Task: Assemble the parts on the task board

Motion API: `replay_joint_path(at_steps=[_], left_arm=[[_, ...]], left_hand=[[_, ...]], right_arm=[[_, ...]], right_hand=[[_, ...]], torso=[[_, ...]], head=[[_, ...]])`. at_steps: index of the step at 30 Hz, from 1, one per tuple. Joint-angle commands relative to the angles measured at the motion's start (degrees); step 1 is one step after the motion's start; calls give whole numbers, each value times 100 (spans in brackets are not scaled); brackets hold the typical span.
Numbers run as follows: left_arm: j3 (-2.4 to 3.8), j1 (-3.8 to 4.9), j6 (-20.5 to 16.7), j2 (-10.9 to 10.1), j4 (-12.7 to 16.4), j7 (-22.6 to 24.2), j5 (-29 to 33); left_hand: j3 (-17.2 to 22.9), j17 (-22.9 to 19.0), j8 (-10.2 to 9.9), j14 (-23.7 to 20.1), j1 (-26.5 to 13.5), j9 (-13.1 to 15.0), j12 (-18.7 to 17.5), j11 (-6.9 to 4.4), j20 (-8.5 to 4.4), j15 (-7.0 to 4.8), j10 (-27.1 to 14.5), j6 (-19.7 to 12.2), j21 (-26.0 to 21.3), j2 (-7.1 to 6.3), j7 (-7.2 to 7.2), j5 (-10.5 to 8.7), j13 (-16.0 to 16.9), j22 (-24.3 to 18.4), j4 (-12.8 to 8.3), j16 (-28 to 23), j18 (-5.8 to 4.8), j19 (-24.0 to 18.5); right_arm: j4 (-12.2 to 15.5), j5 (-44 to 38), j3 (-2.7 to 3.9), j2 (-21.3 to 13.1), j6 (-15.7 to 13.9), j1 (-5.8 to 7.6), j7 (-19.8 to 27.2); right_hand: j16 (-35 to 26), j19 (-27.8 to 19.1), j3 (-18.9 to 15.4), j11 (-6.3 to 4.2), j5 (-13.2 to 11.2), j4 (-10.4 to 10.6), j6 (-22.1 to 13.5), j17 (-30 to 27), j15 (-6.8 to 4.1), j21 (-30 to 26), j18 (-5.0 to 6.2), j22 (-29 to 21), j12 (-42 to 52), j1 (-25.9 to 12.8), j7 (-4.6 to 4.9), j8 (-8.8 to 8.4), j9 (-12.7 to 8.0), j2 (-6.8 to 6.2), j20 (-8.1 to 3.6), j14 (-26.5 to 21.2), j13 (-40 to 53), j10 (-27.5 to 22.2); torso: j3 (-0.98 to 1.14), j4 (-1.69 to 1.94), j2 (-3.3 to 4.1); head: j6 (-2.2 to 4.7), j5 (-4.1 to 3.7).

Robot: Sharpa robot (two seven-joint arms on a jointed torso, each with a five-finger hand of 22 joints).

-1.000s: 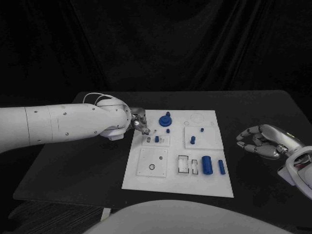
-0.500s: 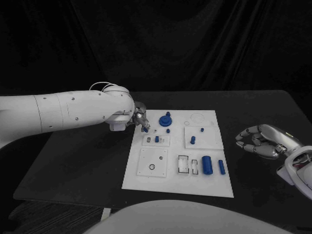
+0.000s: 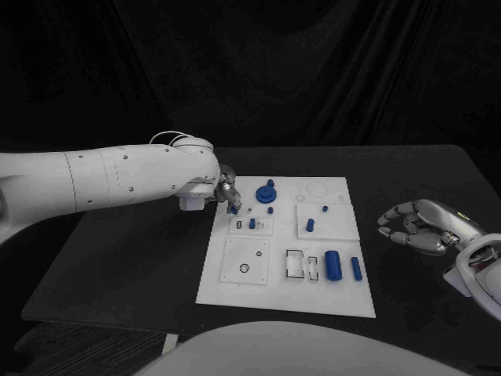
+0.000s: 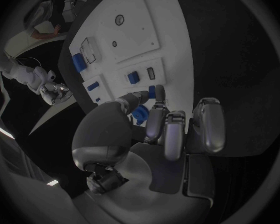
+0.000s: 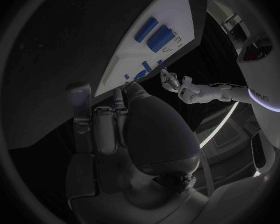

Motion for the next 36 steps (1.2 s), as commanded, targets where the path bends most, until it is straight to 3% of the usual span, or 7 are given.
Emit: replay_joint_path(at_steps=[1, 5, 23, 36], left_arm=[[4, -18, -31, 41, 4, -96, 68], [4, -56, -60, 56, 41, -84, 68], [2, -242, -108, 53, 108, -50, 68], [2, -319, -135, 70, 114, -7, 68]], left_hand=[[-24, 1510, -39, 605, 6, -6, 37, 3, 18, -29, 50, -41, 34, 63, -12, 19, 435, 1066, -12, 15, 76, 33], [-31, 1510, -50, 605, 12, -12, -1, 4, 17, -29, 14, -50, -20, 81, -7, 42, 401, 1049, -20, 15, 88, 3], [-50, 1510, -69, 605, 6, -24, -37, 12, 18, -24, -23, -63, -57, 108, 4, 83, 372, 1036, -24, 15, 97, -18], [-53, 1510, -81, 605, 21, -30, -54, 17, 21, -20, -45, -75, -106, 132, 8, 118, 360, 1021, -41, 15, 107, -47]], right_arm=[[1, -13, 3, 5, 20, -13, -79], [2, -13, 3, 1, 33, -13, -81], [16, -13, 3, -25, 45, -13, -97], [13, -13, 3, -23, 51, -13, -103]], right_hand=[[-25, -37, 43, -23, 38, -8, 8, 386, -26, -29, 59, 531, -72, 69, 35, 10, -9, 17, 12, 299, -451, 105], [-25, -37, 43, -23, 38, -8, 8, 386, -26, -29, 59, 531, -72, 69, 35, 10, -9, 17, 12, 299, -451, 105], [-25, -37, 43, -23, 38, -8, 8, 386, -26, -29, 59, 531, -72, 69, 35, 10, -9, 17, 12, 299, -451, 105], [-25, -37, 43, -23, 38, -8, 8, 386, -26, -29, 59, 531, -72, 69, 35, 10, -9, 17, 12, 299, -451, 105]], torso=[[-2, 7, 3], [-3, -2, 1], [0, -5, -7], [2, 0, -5]], head=[[1, -4], [1, 18], [1, -30], [1, -18]])
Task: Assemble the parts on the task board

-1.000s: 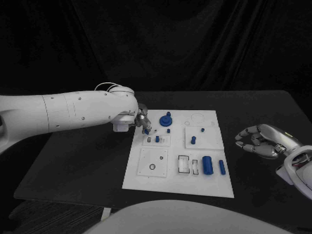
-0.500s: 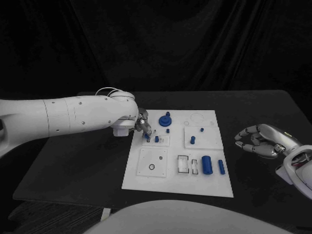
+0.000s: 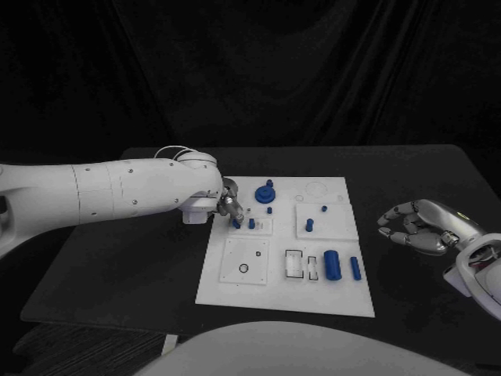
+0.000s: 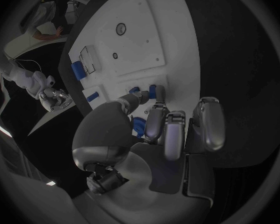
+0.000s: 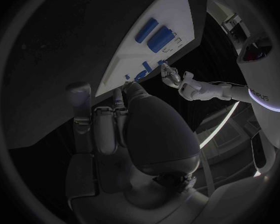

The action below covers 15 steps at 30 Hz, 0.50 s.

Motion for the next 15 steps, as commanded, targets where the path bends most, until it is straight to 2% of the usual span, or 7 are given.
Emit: replay_joint_path(at_steps=[1, 15], left_arm=[[4, -28, -32, 11, -8, 79, 37], [3, -92, -135, 15, -22, 160, 37]], left_hand=[[-13, 1510, -32, 605, -5, -7, -30, 5, 1, -19, -41, -25, -42, 63, -2, 32, 353, 1016, -20, 15, 111, -36], [-31, 1510, -49, 605, -7, -13, -79, 20, 9, -6, -101, -44, -108, 96, 14, 46, 316, 996, -25, 15, 124, -77]], right_arm=[[5, -13, 3, 2, 25, -13, -95], [4, -13, 3, -2, 35, -14, -119]], right_hand=[[-25, -37, 27, -23, 39, 8, 8, 386, -31, -29, 59, 533, -41, 52, 35, 10, -10, -1, 12, 294, -451, 105], [-32, -44, 43, -17, 41, 5, 11, 380, -28, -44, 60, 531, -42, 50, 39, 12, -12, -1, 15, 290, -450, 104]], torso=[[1, 4, 2], [0, -4, 1]], head=[[1, 2], [1, -5]])
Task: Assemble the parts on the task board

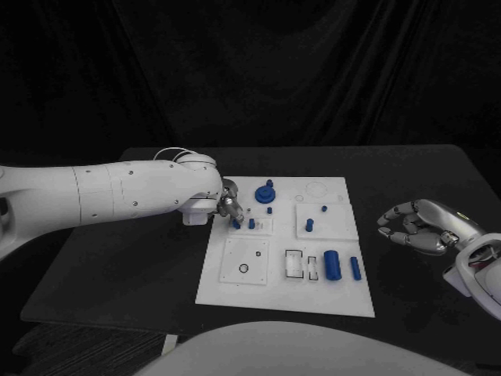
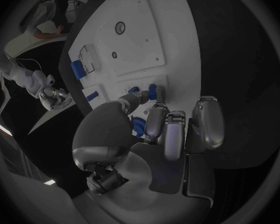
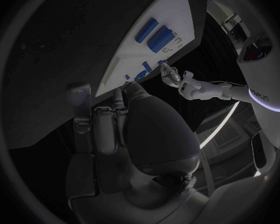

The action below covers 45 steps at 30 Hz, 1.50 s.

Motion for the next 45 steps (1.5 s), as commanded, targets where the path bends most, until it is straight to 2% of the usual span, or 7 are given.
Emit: replay_joint_path(at_steps=[1, 12, 19, 25, 39, 45], left_arm=[[-11, -36, -54, 8, 15, 101, 22], [-11, -39, -122, -25, 42, 187, -403], [-10, -39, -178, -73, 124, 198, -440], [-10, -39, -242, -152, 221, 178, -447], [-10, -39, -293, -209, 303, 152, -450], [-10, -39, -444, -243, 346, 169, -450]], left_hand=[[-7, 1510, -29, 605, -6, -8, -11, -9, 11, -4, -31, -37, -12, 54, 3, 15, 319, 998, -19, 15, 29, -32], [-28, 1510, -25, 605, -22, -6, 5, -4, 15, 0, -19, -24, 2, 61, 6, 13, 334, 1003, -13, 15, 25, -23], [-33, 1510, -21, 605, -26, -5, 15, -4, 16, 0, -9, -17, 16, 63, 5, 14, 342, 1008, -12, 15, 21, -14], [-35, 1510, -20, 605, -27, -5, 15, -5, 16, 0, -9, -15, 22, 63, 4, 15, 341, 1010, -12, 15, 20, -11], [-48, 1510, -23, 605, -42, -7, 1, -6, 17, -1, -20, -13, 0, 65, 4, 25, 327, 1003, -8, 15, 26, -22], [-52, 1510, -37, 605, -58, -14, -10, -4, 18, 0, -30, -30, -13, 89, 10, 29, 316, 998, 12, 15, 29, -28]], right_arm=[[8, -13, 3, -8, 33, -14, -108], [-1, -13, 3, -4, 52, -17, -123], [-12, -13, 3, -1, 65, -21, -133], [-14, -13, 3, 1, 77, -23, -144], [-12, -13, 3, 0, 98, -24, -169], [-10, -13, 3, -5, 104, -24, -174]], right_hand=[[-32, -44, 44, -17, 17, 5, 11, 380, -28, -16, 60, 528, -42, 50, 39, 12, -5, -2, 16, 290, -450, 104], [-32, -44, 44, -17, 17, 5, 11, 380, -28, -16, 60, 528, -42, 50, 39, 12, -5, -2, 16, 290, -450, 104], [-33, -47, 51, -14, 17, 4, 12, 380, -26, -21, 61, 527, -48, 45, 40, 12, -7, -5, 18, 290, -454, 101], [-33, -47, 51, -14, 17, 4, 12, 380, -26, -21, 61, 527, -48, 45, 40, 12, -7, -5, 18, 290, -454, 101], [-43, -56, 59, -12, 17, 2, 9, 369, -24, -50, 65, 522, -59, 44, 42, 11, -9, -6, 19, 286, -464, 96], [-43, -56, 59, -12, 17, 2, 9, 369, -24, -50, 65, 522, -59, 44, 42, 11, -9, -6, 19, 286, -464, 96]], torso=[[1, -1, 1], [0, -3, 0], [-2, -1, -1], [6, 1, -2], [3, 0, 3], [4, 6, 4]], head=[[1, -6], [1, -1], [1, -19], [1, -8], [1, 1], [1, -5]])
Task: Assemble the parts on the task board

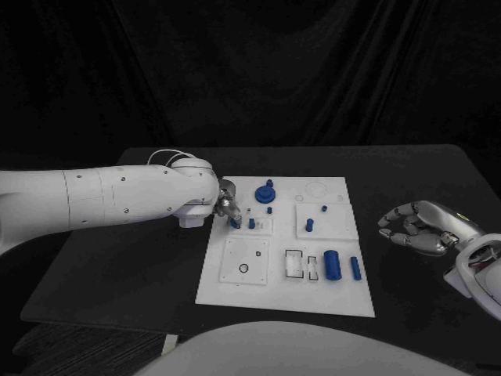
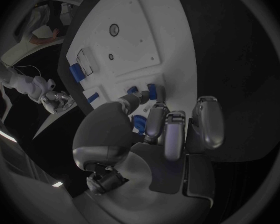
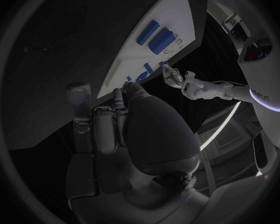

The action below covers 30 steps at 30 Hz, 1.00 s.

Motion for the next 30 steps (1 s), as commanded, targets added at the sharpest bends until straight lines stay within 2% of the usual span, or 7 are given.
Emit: replay_joint_path(at_steps=[1, 13, 30], left_arm=[[2, -9, -193, -14, 41, 70, -18], [1, -12, -414, -58, 142, 80, -18], [0, -39, -506, -81, 147, 47, -18]], left_hand=[[-20, 1510, -35, 605, -12, 0, -10, -4, 18, 0, -30, -13, -13, 44, -31, 32, 316, 998, 11, 15, 30, -28], [-24, 1510, -47, 605, -20, -5, -2, -2, 19, 1, -21, -28, -10, 64, -26, 33, 322, 999, 25, 15, 29, -24], [-36, 1510, -51, 605, -38, -9, 9, 1, 21, 2, -9, -27, -6, 92, -23, 32, 329, 1000, 50, 15, 29, -18]], right_arm=[[8, -13, 3, -9, 43, -13, -108], [16, -13, 3, -15, 67, -14, -128], [25, -13, 3, -30, 64, -14, -141]], right_hand=[[-21, -35, 27, -12, 18, 2, 9, 369, -28, -15, 64, 523, -59, 45, 42, 11, -5, -5, -1, 282, -464, 96], [-29, -39, 37, -9, 18, -1, 1, 360, -26, -26, 66, 522, -78, 44, 46, 7, -9, -5, 1, 279, -480, 86], [-36, -44, 41, -8, 19, -1, -5, 351, -25, -41, 68, 519, -86, 43, 48, 3, -11, -6, 2, 276, -486, 83]], torso=[[1, 5, 1], [1, -3, 0], [-1, -4, -5]], head=[[1, -3], [1, 15], [1, 8]])
